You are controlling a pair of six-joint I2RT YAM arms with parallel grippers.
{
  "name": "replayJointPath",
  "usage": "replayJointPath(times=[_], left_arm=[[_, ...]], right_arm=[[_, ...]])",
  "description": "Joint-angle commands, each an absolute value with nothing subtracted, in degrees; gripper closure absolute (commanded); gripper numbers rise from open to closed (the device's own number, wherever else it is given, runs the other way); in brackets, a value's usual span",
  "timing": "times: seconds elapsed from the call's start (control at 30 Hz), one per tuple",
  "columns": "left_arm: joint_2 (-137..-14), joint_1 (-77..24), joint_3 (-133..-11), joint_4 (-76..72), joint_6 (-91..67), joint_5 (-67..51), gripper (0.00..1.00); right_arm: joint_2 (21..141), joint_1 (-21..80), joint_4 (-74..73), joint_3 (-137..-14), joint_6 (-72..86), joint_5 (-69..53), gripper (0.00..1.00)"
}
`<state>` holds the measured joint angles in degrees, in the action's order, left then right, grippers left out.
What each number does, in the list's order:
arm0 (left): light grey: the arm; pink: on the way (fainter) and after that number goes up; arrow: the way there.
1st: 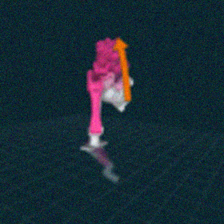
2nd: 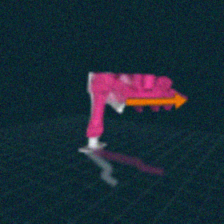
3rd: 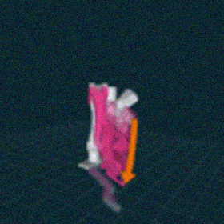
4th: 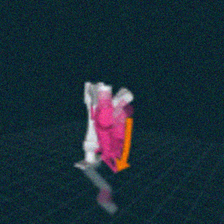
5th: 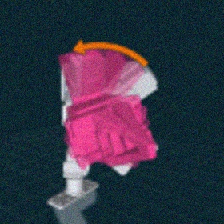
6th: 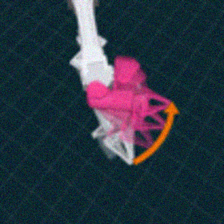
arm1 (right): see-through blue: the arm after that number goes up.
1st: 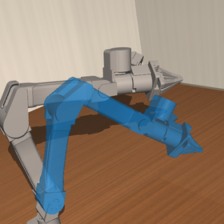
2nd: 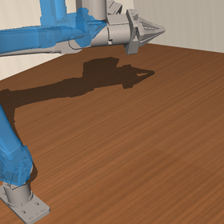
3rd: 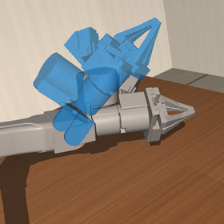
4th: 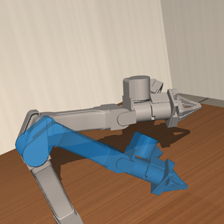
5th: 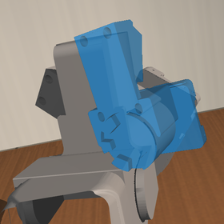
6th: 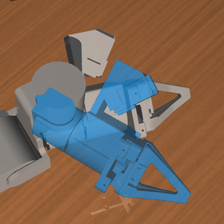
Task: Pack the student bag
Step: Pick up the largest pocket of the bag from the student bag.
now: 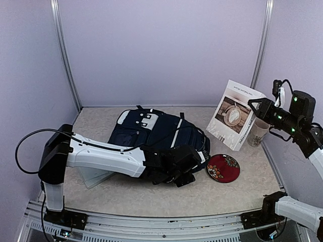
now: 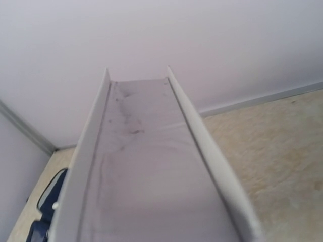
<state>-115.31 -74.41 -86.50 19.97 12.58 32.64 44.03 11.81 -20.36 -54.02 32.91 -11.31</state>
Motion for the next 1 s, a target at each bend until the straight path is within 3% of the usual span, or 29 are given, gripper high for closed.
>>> replayJointPath(times=[0.0, 0.33, 0.4, 0.5, 0.57, 0.8, 0.97], left_arm=[[-117.2, -74.6, -90.2, 19.7, 13.5, 37.5, 0.01], [-126.2, -71.8, -99.1, 24.8, 11.5, 48.1, 0.04], [-125.7, -71.7, -99.0, 24.7, 10.7, 47.7, 0.26], [-122.4, -71.6, -96.8, 23.9, 8.4, 47.6, 0.75], [-119.3, -71.1, -92.9, 20.7, 7.6, 47.1, 0.99], [-109.7, -69.4, -84.8, 9.6, 6.6, 52.0, 1.0], [-101.3, -67.7, -79.6, 2.0, 6.3, 47.2, 1.0]], right_arm=[[37.8, 11.2, -22.0, -52.8, 36.5, -6.3, 1.0], [32.9, 11.1, -25.6, -52.0, 34.4, -8.5, 1.0], [33.1, 11.1, -25.7, -52.3, 33.9, -9.5, 0.99], [33.2, 11.1, -25.8, -52.7, 33.2, -11.1, 0.99], [33.4, 11.1, -26.2, -53.1, 32.3, -12.0, 0.98], [38.0, 11.1, -19.7, -54.2, 33.4, -17.3, 0.98], [45.4, 11.1, -12.7, -55.3, 36.2, -25.1, 0.99]])
